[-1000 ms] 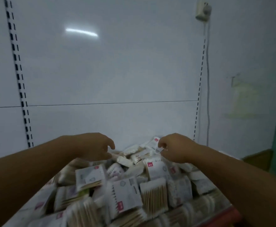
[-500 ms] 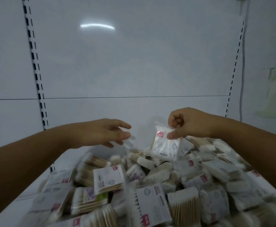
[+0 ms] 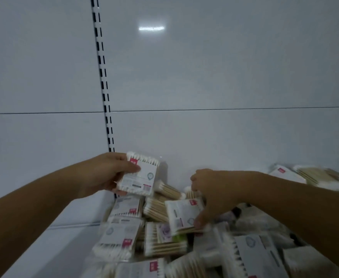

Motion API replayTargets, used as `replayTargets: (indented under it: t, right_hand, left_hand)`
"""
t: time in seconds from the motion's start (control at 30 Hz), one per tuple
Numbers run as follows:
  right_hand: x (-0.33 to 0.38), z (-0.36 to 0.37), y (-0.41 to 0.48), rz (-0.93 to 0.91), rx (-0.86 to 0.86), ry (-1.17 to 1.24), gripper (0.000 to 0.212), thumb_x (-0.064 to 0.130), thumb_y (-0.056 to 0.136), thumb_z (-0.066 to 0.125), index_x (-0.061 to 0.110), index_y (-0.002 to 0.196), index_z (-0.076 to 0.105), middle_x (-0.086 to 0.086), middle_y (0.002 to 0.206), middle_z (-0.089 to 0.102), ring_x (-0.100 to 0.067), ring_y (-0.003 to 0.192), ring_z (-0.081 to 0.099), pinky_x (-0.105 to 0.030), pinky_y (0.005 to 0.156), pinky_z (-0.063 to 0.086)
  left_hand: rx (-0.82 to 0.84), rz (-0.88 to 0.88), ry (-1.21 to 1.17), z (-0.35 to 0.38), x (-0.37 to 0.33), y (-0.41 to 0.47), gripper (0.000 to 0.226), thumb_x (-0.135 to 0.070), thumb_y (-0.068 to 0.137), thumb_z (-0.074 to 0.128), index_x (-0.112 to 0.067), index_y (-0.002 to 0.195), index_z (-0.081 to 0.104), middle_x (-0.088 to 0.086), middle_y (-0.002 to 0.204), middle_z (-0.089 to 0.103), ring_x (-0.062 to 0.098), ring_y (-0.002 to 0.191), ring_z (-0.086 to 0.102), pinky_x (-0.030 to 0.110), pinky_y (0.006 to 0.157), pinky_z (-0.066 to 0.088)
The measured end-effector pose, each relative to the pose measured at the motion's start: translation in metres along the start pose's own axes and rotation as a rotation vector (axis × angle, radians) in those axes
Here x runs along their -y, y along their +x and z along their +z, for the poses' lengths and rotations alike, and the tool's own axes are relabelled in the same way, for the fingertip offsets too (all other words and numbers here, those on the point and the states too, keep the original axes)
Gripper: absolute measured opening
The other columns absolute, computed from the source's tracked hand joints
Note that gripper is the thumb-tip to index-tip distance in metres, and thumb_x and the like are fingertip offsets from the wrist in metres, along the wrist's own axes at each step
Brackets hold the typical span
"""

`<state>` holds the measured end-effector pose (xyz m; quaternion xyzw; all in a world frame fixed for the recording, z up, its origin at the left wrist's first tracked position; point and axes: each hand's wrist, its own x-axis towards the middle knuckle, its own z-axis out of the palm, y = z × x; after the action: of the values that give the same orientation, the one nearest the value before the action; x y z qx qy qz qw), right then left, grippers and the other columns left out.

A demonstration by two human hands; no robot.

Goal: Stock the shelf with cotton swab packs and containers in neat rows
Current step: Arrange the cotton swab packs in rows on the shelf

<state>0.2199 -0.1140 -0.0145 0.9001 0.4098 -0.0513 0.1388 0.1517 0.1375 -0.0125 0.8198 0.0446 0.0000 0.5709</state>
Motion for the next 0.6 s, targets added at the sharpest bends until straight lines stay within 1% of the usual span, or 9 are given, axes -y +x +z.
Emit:
replayTargets:
  t: [0.1,0.17,0.23,0.33,0.37,0.43,0.5,0.57,0.6]
  right_hand:
    - [-0.007,-0.002,-0.003,-0.036,-0.134,0.049,0.062,0.064,0.066,0.073,0.018,0.106,0.061,0.001,0.116,0.053,-0.016,0.105,0.048,-0.031,0.086,0.046]
    - [-0.013,0.0,-0.006,-0.07,-0.169,0.111,0.05,0.058,0.065,0.077,0.027,0.096,0.052,0.011,0.099,0.05,-0.004,0.088,0.044,-0.019,0.067,0.037]
    - [-0.019,0.0,-0.009,-0.112,-0.213,0.177,0.043,0.051,0.066,0.079,0.033,0.087,0.046,0.017,0.087,0.047,0.002,0.079,0.041,-0.014,0.055,0.029]
    - [-0.03,-0.009,-0.017,-0.144,-0.345,0.317,0.036,0.046,0.068,0.079,0.037,0.086,0.049,0.019,0.094,0.052,0.01,0.091,0.043,-0.01,0.062,0.04]
    - [-0.035,-0.013,-0.02,-0.15,-0.396,0.379,0.036,0.044,0.068,0.08,0.04,0.088,0.05,0.019,0.099,0.054,0.006,0.091,0.048,-0.014,0.067,0.047]
    - [-0.04,-0.022,-0.024,-0.201,-0.494,0.516,0.036,0.037,0.067,0.082,0.043,0.086,0.052,0.018,0.108,0.058,-0.007,0.09,0.06,-0.03,0.074,0.056]
    - [-0.041,-0.027,-0.025,-0.252,-0.61,0.594,0.039,0.033,0.066,0.083,0.042,0.089,0.053,0.016,0.113,0.06,-0.011,0.094,0.062,-0.034,0.077,0.057]
    - [-0.04,-0.027,-0.025,-0.266,-0.7,0.539,0.047,0.036,0.068,0.082,0.042,0.101,0.05,0.016,0.118,0.058,-0.008,0.099,0.058,-0.029,0.08,0.054]
    - [-0.042,-0.024,-0.026,-0.27,-0.728,0.459,0.055,0.04,0.069,0.081,0.044,0.111,0.046,0.016,0.125,0.055,-0.007,0.104,0.053,-0.024,0.085,0.049]
  left_hand:
    - [0.007,0.008,0.008,0.002,0.001,-0.002,0.014,-0.016,0.089,0.063,-0.01,0.1,0.068,0.015,0.099,0.074,0.026,0.084,0.07,0.036,0.07,0.057]
    - [-0.025,0.023,0.002,0.008,-0.003,-0.003,0.012,-0.017,0.09,0.063,-0.011,0.099,0.068,0.013,0.097,0.074,0.025,0.084,0.071,0.033,0.065,0.057]
    - [-0.094,0.035,-0.043,0.013,-0.008,-0.004,0.014,-0.018,0.09,0.063,-0.01,0.1,0.067,0.013,0.097,0.074,0.024,0.082,0.072,0.031,0.062,0.057]
    - [-0.193,0.047,-0.183,0.023,-0.018,-0.005,0.018,-0.019,0.092,0.06,-0.009,0.105,0.065,0.013,0.093,0.075,0.023,0.078,0.073,0.032,0.058,0.058]
    - [-0.213,0.054,-0.209,0.027,-0.022,-0.005,0.017,-0.019,0.093,0.058,-0.009,0.106,0.065,0.013,0.091,0.075,0.023,0.077,0.073,0.032,0.057,0.058]
    - [-0.208,0.053,-0.256,0.04,-0.028,-0.005,0.02,-0.021,0.094,0.056,-0.01,0.109,0.063,0.013,0.092,0.075,0.025,0.08,0.073,0.034,0.058,0.058]
    - [-0.076,0.043,-0.341,0.056,-0.034,-0.005,0.03,-0.029,0.092,0.057,-0.011,0.115,0.062,0.013,0.102,0.073,0.027,0.09,0.072,0.036,0.064,0.059]
    - [0.07,0.033,-0.382,0.073,-0.039,-0.003,0.039,-0.031,0.085,0.061,-0.012,0.118,0.063,0.015,0.11,0.071,0.029,0.098,0.07,0.037,0.069,0.059]
    - [0.097,0.032,-0.387,0.081,-0.041,-0.002,0.041,-0.027,0.08,0.063,-0.012,0.119,0.062,0.017,0.111,0.07,0.029,0.097,0.07,0.036,0.068,0.059]
